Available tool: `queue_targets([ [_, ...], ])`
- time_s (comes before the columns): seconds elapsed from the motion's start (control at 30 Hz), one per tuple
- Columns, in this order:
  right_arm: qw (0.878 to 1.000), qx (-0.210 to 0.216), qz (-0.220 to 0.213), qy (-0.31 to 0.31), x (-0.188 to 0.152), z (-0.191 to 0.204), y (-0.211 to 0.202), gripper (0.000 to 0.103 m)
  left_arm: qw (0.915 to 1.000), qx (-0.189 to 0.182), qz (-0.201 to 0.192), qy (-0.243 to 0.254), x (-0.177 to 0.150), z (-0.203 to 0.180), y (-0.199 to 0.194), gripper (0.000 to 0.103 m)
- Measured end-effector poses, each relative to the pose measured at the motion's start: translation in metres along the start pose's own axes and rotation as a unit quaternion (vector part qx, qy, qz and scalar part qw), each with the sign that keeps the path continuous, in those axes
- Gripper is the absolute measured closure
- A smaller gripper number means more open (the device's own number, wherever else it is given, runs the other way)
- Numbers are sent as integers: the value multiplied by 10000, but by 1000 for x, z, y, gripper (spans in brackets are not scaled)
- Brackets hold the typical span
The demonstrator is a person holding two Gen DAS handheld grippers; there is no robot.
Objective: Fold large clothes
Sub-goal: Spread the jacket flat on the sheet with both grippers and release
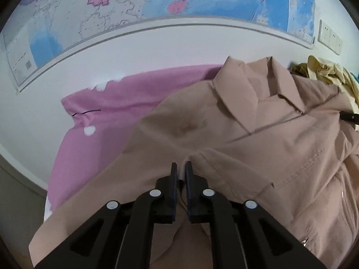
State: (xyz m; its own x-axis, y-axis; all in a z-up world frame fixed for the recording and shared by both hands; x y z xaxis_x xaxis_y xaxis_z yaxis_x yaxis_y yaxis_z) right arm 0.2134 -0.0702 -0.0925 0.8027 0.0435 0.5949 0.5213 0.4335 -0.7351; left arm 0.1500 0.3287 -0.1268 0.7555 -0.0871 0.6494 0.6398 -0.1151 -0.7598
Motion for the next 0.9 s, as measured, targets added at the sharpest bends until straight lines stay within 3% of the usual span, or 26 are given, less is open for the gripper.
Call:
queue_targets([
  [0.07,9995,-266,187,-54,-7,-6,10,97,10000,-20,41,36,3,1,7,83],
  [0.13,9985,-372,382,-90,-16,-6,20,88,9998,-125,112,63,2,1,10,70],
  [0.17,9982,-465,384,-35,-19,-8,20,73,9992,-323,220,-5,-1,0,10,50],
  [0.2,9986,-441,283,49,-19,-8,16,57,9983,-521,265,-78,-3,0,9,44],
  [0.23,9992,-367,168,81,-17,-7,11,53,9971,-725,228,-92,-6,-2,4,43],
  [0.27,9994,-338,25,101,-16,-6,4,51,9962,-831,246,-29,-10,-5,1,31],
  [0.33,9988,-440,-184,71,-16,-5,-10,51,9951,-926,323,89,-16,-11,0,25],
  [0.43,9975,-545,-436,61,-15,1,-25,48,9941,-950,414,306,-21,-25,6,29],
  [0.47,9967,-632,-511,18,-15,3,-29,48,9949,-836,405,398,-20,-27,9,45],
  [0.5,9953,-755,-609,-62,-15,7,-34,48,9965,-566,361,497,-17,-27,13,82],
  [0.53,9944,-804,-676,-116,-14,11,-38,48,9972,-363,365,546,-15,-25,15,99],
  [0.6,9922,-845,-879,-253,-12,24,-47,48,9985,-61,219,491,-3,-19,12,100],
  [0.67,9924,-624,-961,-440,-10,47,-48,49,9989,115,-20,446,12,-12,3,100],
  [0.73,9943,-144,-770,-719,-15,80,-37,49,9990,165,-91,398,23,-8,-2,100],
  [0.83,9902,193,-380,-1327,-30,126,-6,49,9983,307,59,486,24,-2,4,92],
  [0.87,9879,244,-235,-1512,-36,140,6,49,9981,368,93,492,21,0,4,79],
  [0.9,9845,324,-17,-1723,-44,157,23,49,9983,374,118,424,19,2,4,59],
])
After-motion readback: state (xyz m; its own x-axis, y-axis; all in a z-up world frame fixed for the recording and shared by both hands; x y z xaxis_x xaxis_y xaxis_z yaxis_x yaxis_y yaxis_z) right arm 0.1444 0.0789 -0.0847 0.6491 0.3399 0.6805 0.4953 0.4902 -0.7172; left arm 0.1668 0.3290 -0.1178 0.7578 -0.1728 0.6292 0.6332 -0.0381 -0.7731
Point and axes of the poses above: each gripper's, at about its wrist camera, not at the fingertips, and y roughly the way its jaws point, z to its left, x to its top, the point moved 9 cm from there along y, roughly the way its jaws point, and after that the axes turned 7 degrees about -x, right-handed, at the moved point
